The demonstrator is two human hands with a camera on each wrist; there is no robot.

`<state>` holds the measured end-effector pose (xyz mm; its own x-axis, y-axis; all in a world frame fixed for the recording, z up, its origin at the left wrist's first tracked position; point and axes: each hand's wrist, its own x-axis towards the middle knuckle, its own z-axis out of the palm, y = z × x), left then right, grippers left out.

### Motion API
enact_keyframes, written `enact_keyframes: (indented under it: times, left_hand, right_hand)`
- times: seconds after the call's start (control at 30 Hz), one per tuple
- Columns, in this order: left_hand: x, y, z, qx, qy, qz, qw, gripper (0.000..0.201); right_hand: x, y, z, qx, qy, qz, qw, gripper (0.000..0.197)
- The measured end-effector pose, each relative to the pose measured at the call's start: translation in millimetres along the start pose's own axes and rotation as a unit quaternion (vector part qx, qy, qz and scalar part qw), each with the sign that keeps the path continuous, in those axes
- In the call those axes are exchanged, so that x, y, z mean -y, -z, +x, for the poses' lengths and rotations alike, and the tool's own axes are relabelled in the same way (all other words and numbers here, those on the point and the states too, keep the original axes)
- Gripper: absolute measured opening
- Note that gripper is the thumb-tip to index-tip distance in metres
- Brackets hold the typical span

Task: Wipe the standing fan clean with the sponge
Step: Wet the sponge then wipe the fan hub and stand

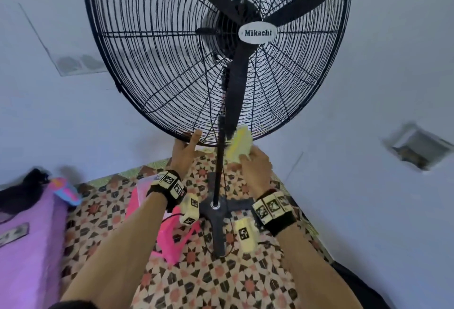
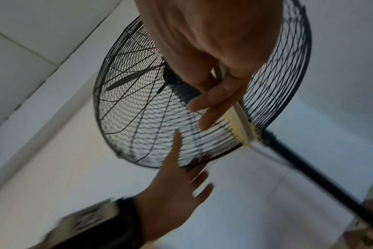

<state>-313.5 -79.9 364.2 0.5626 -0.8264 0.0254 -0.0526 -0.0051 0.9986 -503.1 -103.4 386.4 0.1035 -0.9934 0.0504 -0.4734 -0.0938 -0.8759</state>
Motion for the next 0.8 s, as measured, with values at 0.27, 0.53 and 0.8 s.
enact_keyframes:
  times: [0.27, 0.53, 0.8]
  left_hand:
    - [10, -17, 12, -0.025, 0.093, -0.101, 0.99, 0.084]
    - [-10, -17, 9, -0.006, 0.126, -0.129, 0.984, 0.13]
    - [-10, -16, 9, 0.004, 0.127, -0.122, 0.984, 0.119]
  right_hand:
    - [29, 1, 11, 0.012, 0.094, 0.029, 0.995, 0.026]
    - [0, 18, 36, -0.088, 0.04, -0.028, 0.995, 0.037]
    - [22, -1, 21, -0.02, 0.107, 0.027, 0.994, 0.026]
